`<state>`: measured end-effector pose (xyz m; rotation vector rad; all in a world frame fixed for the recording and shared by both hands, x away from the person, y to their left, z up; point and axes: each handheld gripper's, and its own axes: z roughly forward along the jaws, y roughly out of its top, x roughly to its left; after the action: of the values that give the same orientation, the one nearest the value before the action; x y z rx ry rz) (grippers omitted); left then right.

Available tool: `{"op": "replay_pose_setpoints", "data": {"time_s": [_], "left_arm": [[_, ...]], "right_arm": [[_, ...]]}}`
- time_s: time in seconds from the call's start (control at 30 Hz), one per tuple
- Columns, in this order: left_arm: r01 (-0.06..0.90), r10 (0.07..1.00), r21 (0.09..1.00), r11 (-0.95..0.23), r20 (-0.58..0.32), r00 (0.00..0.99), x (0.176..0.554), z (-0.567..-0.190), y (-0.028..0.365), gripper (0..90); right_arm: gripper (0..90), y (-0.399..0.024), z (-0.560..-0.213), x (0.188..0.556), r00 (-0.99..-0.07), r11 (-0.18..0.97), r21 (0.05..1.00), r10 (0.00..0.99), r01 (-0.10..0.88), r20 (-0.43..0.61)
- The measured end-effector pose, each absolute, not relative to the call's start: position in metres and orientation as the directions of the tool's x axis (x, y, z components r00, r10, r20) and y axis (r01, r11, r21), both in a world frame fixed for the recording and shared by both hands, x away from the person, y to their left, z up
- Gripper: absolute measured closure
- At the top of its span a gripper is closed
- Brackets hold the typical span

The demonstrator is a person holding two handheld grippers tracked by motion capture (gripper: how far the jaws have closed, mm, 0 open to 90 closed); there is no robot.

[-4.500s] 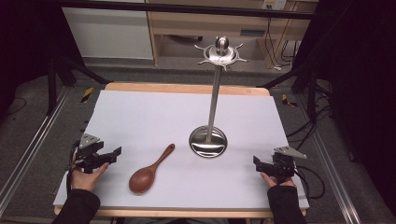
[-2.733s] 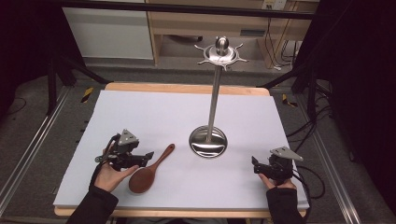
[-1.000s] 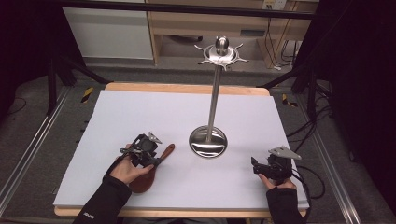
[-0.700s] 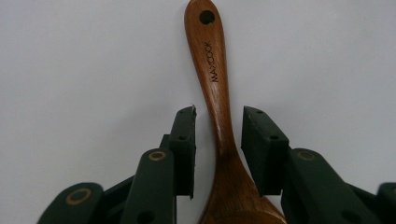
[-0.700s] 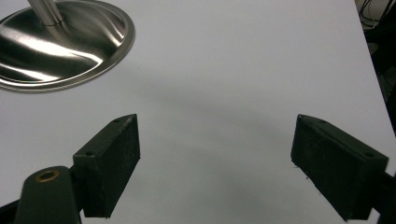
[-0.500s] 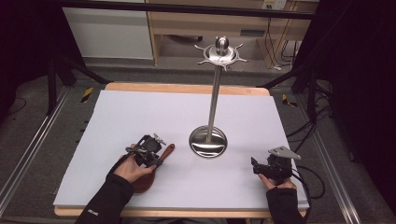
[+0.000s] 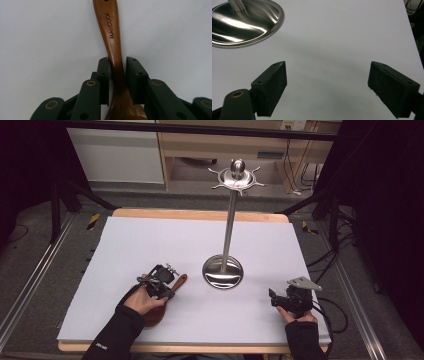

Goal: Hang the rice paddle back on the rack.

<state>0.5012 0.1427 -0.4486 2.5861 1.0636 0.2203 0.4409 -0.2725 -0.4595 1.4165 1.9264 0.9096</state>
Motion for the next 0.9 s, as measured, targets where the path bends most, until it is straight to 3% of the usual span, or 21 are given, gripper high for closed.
{"op": "replay_pose_setpoints", "data": {"time_s": [0.9], "left_arm": [[0.66,0.699,0.314,-0.683,0.019,0.715,0.5045,-0.4471,0.136,76.9]], "right_arm": [[15.8,-0.272,-0.4603,0.4418,-0.277,0.21,0.793,0.959,0.572,-0.055]]}}
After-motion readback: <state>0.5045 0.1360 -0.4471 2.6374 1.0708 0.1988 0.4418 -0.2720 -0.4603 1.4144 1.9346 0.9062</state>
